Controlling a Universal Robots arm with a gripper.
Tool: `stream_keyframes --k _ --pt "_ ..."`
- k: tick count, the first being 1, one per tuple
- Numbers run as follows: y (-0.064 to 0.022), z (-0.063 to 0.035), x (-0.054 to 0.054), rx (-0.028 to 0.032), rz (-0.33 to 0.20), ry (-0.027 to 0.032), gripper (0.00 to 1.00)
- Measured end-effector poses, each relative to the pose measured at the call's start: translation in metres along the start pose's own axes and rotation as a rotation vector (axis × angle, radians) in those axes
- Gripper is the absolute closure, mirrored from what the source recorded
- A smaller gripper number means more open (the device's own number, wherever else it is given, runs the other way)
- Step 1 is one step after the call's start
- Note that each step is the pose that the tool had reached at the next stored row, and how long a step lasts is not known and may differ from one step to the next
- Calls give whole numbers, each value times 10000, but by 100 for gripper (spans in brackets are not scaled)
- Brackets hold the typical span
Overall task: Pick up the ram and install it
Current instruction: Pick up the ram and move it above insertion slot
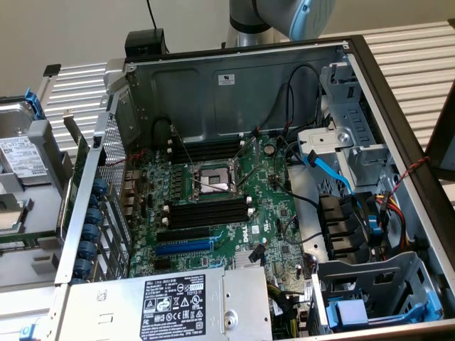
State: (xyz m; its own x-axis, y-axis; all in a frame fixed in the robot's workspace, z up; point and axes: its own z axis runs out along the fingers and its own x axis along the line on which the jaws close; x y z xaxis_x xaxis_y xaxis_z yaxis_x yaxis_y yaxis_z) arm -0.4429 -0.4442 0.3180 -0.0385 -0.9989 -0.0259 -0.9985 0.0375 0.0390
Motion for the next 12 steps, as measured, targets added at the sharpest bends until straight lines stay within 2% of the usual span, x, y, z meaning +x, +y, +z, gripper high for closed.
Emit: stream_keyframes --k 6,10,12 --pt "-111 -257 -11 -114 4 4 88" --pt "-213 -384 -18 -200 6 7 88" --pt "-257 -412 -21 -244 7 8 88"
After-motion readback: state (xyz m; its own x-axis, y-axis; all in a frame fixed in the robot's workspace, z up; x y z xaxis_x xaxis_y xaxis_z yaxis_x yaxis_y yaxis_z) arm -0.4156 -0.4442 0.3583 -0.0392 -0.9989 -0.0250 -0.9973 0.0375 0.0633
